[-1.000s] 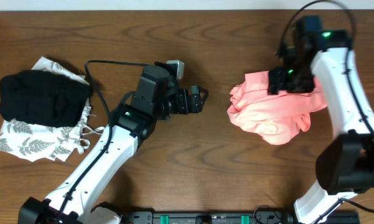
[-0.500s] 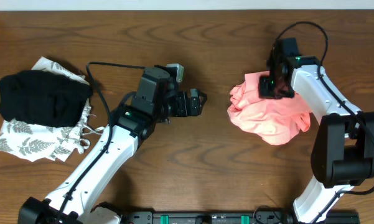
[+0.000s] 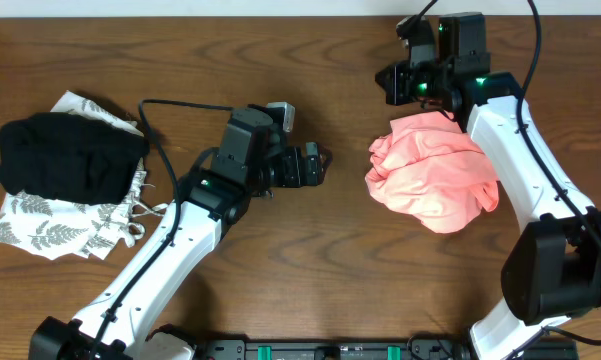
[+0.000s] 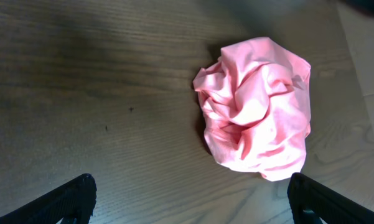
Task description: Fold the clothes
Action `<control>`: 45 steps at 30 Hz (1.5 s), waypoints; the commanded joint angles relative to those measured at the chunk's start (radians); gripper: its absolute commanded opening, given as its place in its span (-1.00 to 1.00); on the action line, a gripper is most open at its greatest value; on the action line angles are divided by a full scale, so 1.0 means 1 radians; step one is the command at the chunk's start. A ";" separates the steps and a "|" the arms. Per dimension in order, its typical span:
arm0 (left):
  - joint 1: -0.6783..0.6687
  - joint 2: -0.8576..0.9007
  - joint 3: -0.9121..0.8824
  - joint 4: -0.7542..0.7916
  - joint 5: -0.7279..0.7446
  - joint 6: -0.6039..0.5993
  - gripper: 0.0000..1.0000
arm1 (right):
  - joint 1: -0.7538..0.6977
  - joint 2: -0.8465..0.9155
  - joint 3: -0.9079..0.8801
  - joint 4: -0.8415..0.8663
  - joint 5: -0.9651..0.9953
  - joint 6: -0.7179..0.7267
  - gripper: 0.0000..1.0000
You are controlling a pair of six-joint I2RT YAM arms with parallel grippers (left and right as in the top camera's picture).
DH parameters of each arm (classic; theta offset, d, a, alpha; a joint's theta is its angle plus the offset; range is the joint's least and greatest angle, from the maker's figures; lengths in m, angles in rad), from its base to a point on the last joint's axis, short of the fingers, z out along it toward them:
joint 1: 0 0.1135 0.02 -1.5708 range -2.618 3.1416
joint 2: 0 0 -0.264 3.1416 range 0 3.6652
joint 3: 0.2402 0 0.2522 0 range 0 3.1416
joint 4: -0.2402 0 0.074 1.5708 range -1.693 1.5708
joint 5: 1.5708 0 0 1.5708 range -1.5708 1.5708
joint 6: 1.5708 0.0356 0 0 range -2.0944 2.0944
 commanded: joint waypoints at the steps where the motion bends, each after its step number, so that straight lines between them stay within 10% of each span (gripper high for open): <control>1: 0.003 -0.010 0.013 -0.008 -0.015 0.006 0.96 | -0.020 -0.002 0.002 -0.105 0.207 -0.033 -0.07; 7: 0.003 -0.010 0.013 -0.016 -0.016 0.006 0.96 | -0.095 0.001 -0.011 -0.312 0.301 -0.214 0.47; 21: 0.003 -0.010 0.013 -0.024 -0.016 0.006 0.96 | -0.167 0.095 -0.141 -0.234 0.286 -0.329 0.31; 28: 0.003 -0.010 0.013 -0.031 -0.015 0.006 0.96 | -0.165 0.122 -0.134 -0.216 0.225 -0.258 -0.97; 37: 0.003 -0.010 0.013 -0.032 -0.032 0.006 0.96 | -0.129 -0.112 0.126 -0.403 0.085 -0.336 -0.97; 45: 0.003 -0.010 0.013 -0.032 -0.035 0.006 0.96 | -0.032 -0.165 0.177 -0.232 0.016 -0.359 -0.97</control>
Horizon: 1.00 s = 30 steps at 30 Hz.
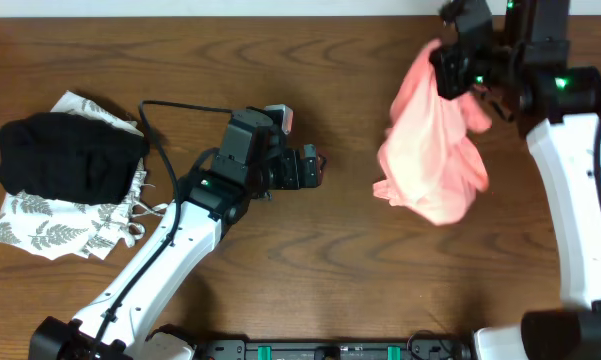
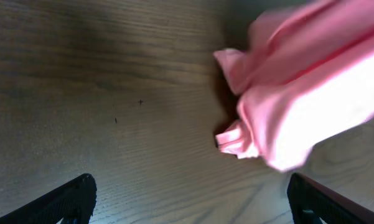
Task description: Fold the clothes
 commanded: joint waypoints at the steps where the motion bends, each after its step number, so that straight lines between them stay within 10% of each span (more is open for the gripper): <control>1: 0.003 -0.010 0.013 0.001 -0.013 0.006 0.96 | 0.046 0.069 -0.014 0.021 -0.040 -0.007 -0.97; 4: 0.003 -0.010 0.013 0.000 -0.013 0.006 0.96 | 0.076 0.159 -0.014 0.043 -0.040 -0.001 -0.91; 10: 0.003 -0.010 0.013 0.000 -0.013 0.006 0.96 | 0.094 0.290 -0.014 0.053 0.083 0.056 0.04; 23: 0.003 -0.010 0.013 -0.003 -0.013 0.006 0.96 | -0.041 0.263 -0.045 -0.247 0.135 0.100 0.23; 30: 0.003 -0.010 0.013 -0.003 -0.013 0.007 0.96 | -0.054 0.263 -0.229 -0.113 0.155 0.134 0.28</control>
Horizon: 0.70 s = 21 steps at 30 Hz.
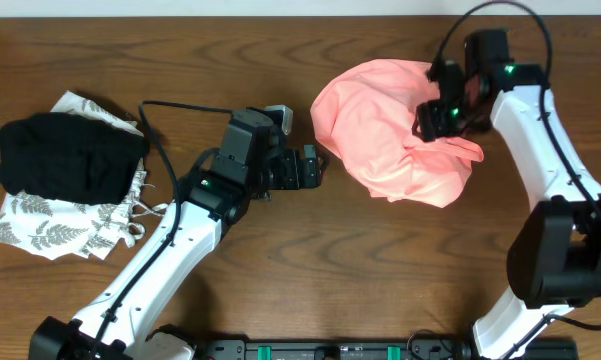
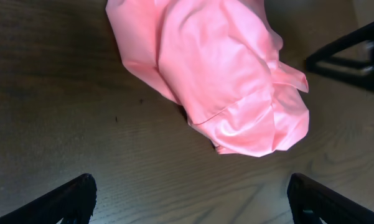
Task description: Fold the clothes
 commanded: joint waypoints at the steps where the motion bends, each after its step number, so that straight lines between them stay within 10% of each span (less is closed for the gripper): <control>1: 0.003 -0.010 0.013 0.001 -0.013 0.007 0.96 | -0.002 -0.011 -0.076 0.077 0.013 0.047 0.29; 14: 0.003 -0.010 0.013 0.001 -0.013 0.006 0.96 | 0.002 0.015 -0.204 0.322 0.028 0.164 0.05; 21: 0.003 -0.010 0.013 -0.004 -0.012 0.006 0.96 | 0.010 0.027 -0.204 0.403 0.028 0.242 -0.88</control>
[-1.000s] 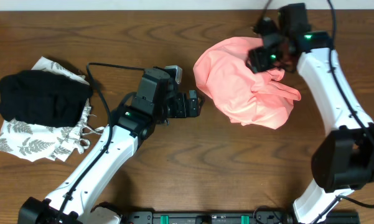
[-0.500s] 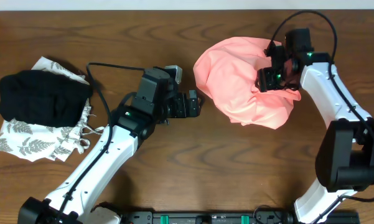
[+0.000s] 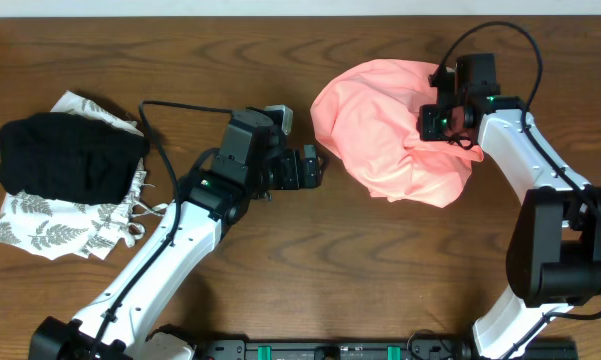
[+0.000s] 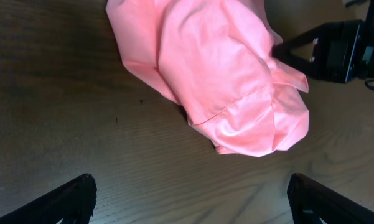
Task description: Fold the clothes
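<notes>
A crumpled pink garment [image 3: 385,135] lies bunched on the brown table at the upper right; the left wrist view shows it too [image 4: 218,74]. My right gripper [image 3: 438,122] sits at the garment's right side, its tip at the cloth's edge [image 4: 286,48]; whether its jaws are open or shut does not show. My left gripper [image 3: 318,165] hovers open over bare wood just left of the garment, and nothing lies between its fingers [image 4: 74,198].
A black garment [image 3: 70,155] lies on a white leaf-print cloth [image 3: 45,232] at the far left. A black cable [image 3: 170,105] loops behind the left arm. Bare wood stretches along the front of the table [image 3: 380,280].
The right gripper has shifted a little and now points at the garment's right edge. The pink garment lies just as it did. The left arm has not moved.
The pink garment first lay in a tight ball with the right gripper at its top. Then the right gripper held it hanging in the air. Then it lay spread wider to the left on the table, where it stays now. The left gripper stayed open throughout.
</notes>
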Action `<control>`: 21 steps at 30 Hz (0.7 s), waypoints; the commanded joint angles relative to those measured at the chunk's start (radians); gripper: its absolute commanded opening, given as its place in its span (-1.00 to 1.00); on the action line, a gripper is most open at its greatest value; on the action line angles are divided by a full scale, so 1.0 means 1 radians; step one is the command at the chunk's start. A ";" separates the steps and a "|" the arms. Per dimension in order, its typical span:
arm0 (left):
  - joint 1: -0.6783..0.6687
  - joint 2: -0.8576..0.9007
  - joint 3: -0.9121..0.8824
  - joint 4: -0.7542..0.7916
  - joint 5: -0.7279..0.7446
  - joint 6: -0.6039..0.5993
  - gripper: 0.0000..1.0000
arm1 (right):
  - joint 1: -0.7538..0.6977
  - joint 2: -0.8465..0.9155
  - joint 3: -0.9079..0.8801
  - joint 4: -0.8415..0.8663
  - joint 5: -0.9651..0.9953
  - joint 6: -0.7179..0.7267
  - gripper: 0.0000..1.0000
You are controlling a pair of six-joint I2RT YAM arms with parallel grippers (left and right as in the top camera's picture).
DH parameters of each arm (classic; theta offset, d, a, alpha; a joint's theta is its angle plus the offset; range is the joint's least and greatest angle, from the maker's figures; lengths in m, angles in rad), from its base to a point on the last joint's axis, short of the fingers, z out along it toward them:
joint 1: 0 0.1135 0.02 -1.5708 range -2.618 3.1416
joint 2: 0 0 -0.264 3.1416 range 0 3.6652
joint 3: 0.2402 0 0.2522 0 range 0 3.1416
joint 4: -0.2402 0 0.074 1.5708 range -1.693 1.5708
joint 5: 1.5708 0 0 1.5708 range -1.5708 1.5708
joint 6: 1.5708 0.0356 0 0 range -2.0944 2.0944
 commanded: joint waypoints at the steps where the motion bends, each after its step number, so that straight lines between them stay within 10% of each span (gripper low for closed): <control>1: 0.003 -0.010 0.013 -0.006 -0.012 0.006 0.96 | 0.007 0.019 -0.003 0.008 -0.012 0.061 -0.97; 9: 0.003 -0.010 0.013 -0.010 -0.012 0.006 0.96 | 0.008 -0.051 0.021 -0.060 0.000 0.003 -0.97; 12: 0.003 -0.010 0.013 -0.010 -0.012 0.006 0.96 | 0.007 -0.072 0.021 -0.083 0.042 -0.005 -0.17; 16: 0.003 -0.010 0.013 -0.010 -0.012 0.006 0.96 | 0.008 -0.042 0.012 -0.088 0.040 -0.004 0.22; 21: 0.003 -0.010 0.013 -0.011 -0.012 0.006 0.96 | 0.008 0.046 0.010 -0.062 0.036 0.024 -0.07</control>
